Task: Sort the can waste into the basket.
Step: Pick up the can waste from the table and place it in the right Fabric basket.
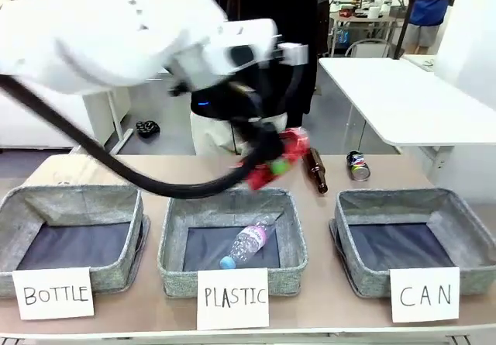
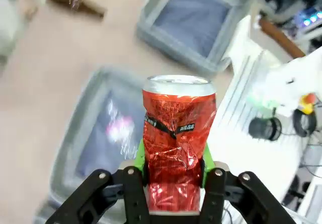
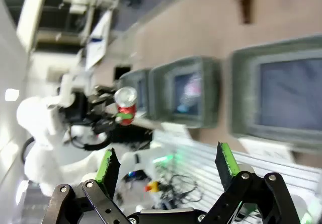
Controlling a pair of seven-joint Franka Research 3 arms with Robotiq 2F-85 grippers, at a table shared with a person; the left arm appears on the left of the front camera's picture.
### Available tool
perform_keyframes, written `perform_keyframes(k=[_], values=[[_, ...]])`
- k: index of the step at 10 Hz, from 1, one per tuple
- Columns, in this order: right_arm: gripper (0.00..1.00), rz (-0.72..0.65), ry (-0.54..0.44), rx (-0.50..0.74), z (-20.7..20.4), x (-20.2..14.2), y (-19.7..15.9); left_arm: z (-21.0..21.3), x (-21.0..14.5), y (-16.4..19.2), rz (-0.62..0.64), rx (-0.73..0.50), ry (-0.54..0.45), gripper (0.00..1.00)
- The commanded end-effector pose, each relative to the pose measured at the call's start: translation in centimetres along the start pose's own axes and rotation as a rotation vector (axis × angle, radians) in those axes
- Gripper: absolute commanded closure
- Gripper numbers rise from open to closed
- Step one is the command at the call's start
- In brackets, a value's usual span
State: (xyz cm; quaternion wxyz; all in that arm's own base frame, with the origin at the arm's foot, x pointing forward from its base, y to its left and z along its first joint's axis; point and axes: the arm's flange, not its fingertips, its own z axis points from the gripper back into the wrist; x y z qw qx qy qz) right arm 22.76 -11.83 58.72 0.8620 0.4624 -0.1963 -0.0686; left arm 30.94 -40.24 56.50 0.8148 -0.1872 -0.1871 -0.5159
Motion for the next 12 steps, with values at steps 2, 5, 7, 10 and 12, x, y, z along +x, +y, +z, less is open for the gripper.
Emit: perform_keyframes(k=[2, 5, 7, 10, 12], values=[[0.0, -0.103, -0.049, -0.082, 3.8, -3.9, -6.9, -5.9, 6.1, -2.5, -0.277, -0.06, -0.083, 0.55], [0.0, -0.077, -0.082, -0.121, 5.7, -3.4, -5.1, -13.6, 7.2, -7.6, -0.243, -0.121, -0.26, 0.55], [0.0, -0.077, -0.082, -0.121, 5.7, -3.4, -5.1, -17.2, 6.8, -8.5, -0.219, -0.136, -0.295, 0.55], [0.0, -0.077, -0.082, -0.121, 5.7, -3.4, -5.1, -20.5, 7.0, -7.5, -0.203, -0.089, -0.267, 0.55], [0.0, -0.077, -0.082, -0.121, 5.7, -3.4, -5.1, -21.6, 7.8, -7.6, -0.22, -0.051, -0.244, 0.55]])
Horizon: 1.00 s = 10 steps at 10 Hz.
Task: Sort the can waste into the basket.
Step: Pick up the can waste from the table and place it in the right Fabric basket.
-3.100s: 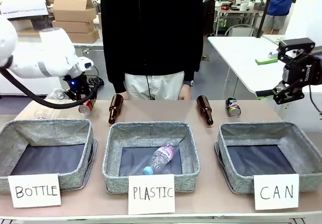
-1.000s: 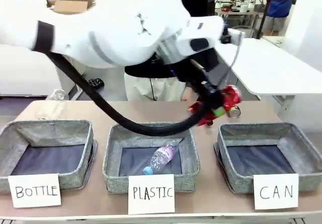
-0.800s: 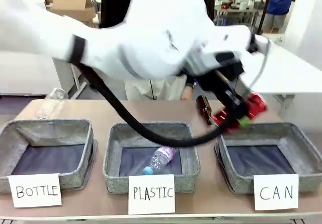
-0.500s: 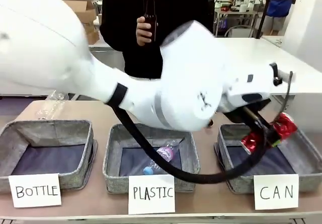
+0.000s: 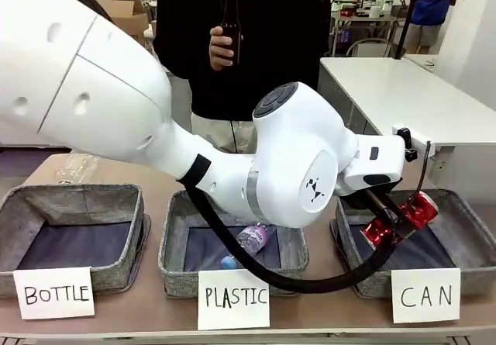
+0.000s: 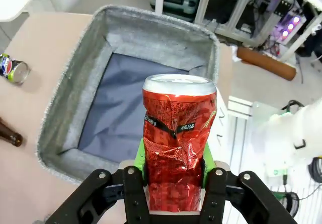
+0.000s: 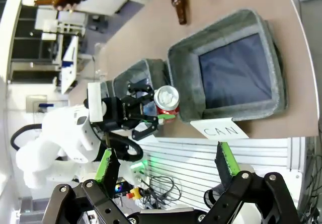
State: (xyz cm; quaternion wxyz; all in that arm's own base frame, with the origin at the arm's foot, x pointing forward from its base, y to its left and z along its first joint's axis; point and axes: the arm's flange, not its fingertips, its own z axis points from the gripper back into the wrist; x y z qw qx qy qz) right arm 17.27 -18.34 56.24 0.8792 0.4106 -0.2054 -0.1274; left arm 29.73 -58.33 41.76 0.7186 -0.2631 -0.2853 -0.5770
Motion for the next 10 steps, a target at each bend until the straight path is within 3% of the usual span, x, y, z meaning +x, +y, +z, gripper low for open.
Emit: perform_keyframes(k=[1, 2, 8, 9, 10], values=[[0.0, -0.007, -0.01, 0.006, -0.3, 0.3, 0.3, -0.7, 1.9, -0.5, -0.019, 0.036, 0.018, 0.55], [0.0, -0.007, -0.01, 0.006, -0.3, 0.3, 0.3, -0.9, 2.0, -0.4, -0.02, 0.038, 0.036, 0.0], [0.0, -0.007, -0.01, 0.006, -0.3, 0.3, 0.3, -0.6, 2.2, 0.1, -0.003, 0.05, 0.036, 0.0], [0.0, -0.007, -0.01, 0.006, -0.3, 0.3, 0.3, -0.1, 2.0, 0.7, 0.011, 0.055, 0.061, 0.0], [0.0, -0.007, -0.01, 0.006, -0.3, 0.3, 0.3, 1.2, 1.7, 1.3, 0.064, 0.012, 0.166, 0.0]])
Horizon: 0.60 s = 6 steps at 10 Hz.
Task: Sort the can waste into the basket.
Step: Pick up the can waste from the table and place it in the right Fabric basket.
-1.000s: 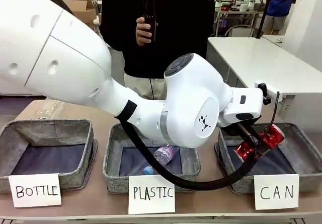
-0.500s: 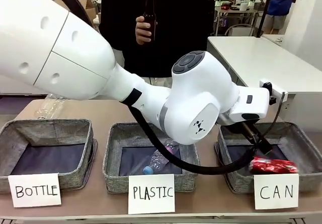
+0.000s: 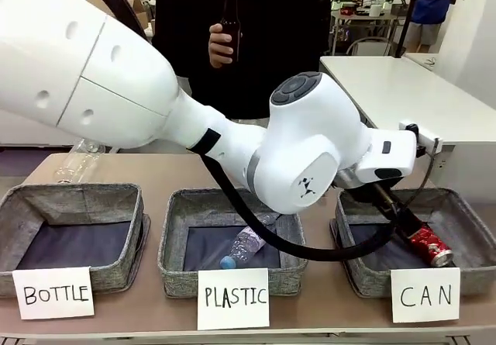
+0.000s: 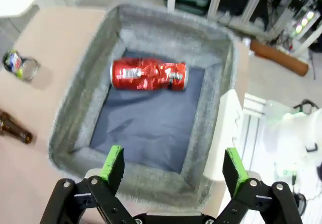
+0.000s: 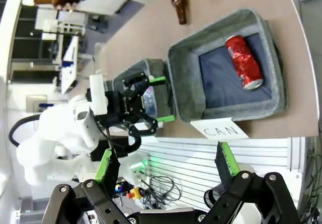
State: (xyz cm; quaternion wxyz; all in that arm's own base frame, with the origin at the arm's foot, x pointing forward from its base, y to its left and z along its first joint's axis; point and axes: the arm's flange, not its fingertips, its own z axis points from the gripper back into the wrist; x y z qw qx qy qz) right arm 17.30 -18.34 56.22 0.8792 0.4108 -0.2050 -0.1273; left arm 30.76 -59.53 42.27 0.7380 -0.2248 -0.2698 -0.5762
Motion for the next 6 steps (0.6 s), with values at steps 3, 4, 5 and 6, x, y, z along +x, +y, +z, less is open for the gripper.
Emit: perform_keyframes(k=[3, 4, 5, 6], values=[[0.0, 0.0, 0.0, 0.0, 0.0, 0.0, 0.0, 12.2, -2.3, 6.7, 0.241, 0.016, 0.302, 0.0], [0.0, 0.052, -0.002, 0.02, 0.1, 1.0, 1.2, 17.1, -4.1, 9.6, 0.347, 0.062, 0.308, 0.0], [0.0, 0.066, 0.03, 0.085, -1.2, 2.1, 2.7, 22.1, -6.6, 12.4, 0.514, 0.082, 0.327, 0.0], [0.0, 0.075, 0.052, 0.109, -3.2, 3.2, 4.5, 27.0, -9.8, 14.7, 0.678, 0.082, 0.317, 0.0]])
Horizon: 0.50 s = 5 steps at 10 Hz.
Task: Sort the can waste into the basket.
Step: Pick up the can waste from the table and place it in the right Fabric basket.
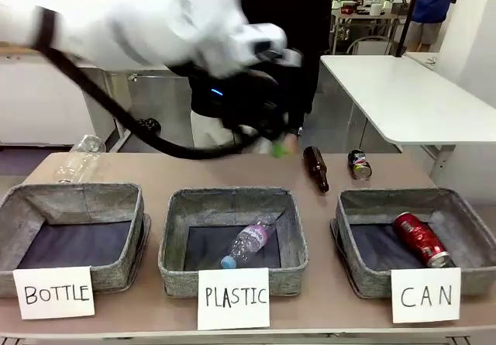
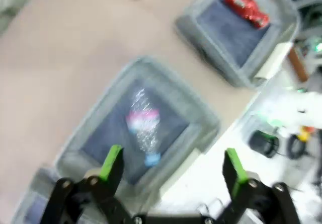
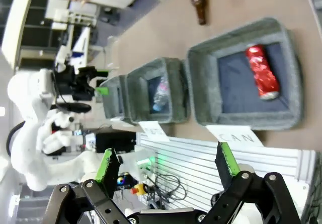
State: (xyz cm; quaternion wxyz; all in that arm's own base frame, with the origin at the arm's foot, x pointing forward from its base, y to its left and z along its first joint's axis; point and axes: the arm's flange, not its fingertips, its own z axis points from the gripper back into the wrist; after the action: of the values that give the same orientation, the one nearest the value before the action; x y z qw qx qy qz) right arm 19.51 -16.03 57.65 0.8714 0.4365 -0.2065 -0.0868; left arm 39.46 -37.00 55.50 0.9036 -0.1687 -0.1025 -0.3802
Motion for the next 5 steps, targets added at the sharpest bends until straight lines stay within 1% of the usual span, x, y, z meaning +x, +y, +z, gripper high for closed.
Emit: perform_keyframes(k=[1, 2, 3, 4, 5], values=[[0.0, 0.03, 0.025, 0.082, -3.7, 3.1, 3.8, 6.3, -7.1, 8.2, 0.31, -0.061, -0.048, 0.0], [0.0, 0.031, 0.023, 0.129, -5.3, 3.9, 5.9, 9.5, -10.2, 12.5, 0.457, -0.117, -0.097, 0.0], [0.0, 0.024, 0.015, 0.155, -6.8, 4.5, 7.7, 12.4, -13.3, 17.0, 0.527, -0.257, -0.143, 0.0], [0.0, -0.022, -0.003, 0.188, -8.2, 5.1, 9.4, 14.7, -16.9, 21.1, 0.623, -0.369, -0.229, 0.0], [0.0, -0.082, -0.025, 0.221, -9.4, 5.6, 11.1, 16.5, -20.9, 24.4, 0.59, -0.586, -0.379, 0.0]])
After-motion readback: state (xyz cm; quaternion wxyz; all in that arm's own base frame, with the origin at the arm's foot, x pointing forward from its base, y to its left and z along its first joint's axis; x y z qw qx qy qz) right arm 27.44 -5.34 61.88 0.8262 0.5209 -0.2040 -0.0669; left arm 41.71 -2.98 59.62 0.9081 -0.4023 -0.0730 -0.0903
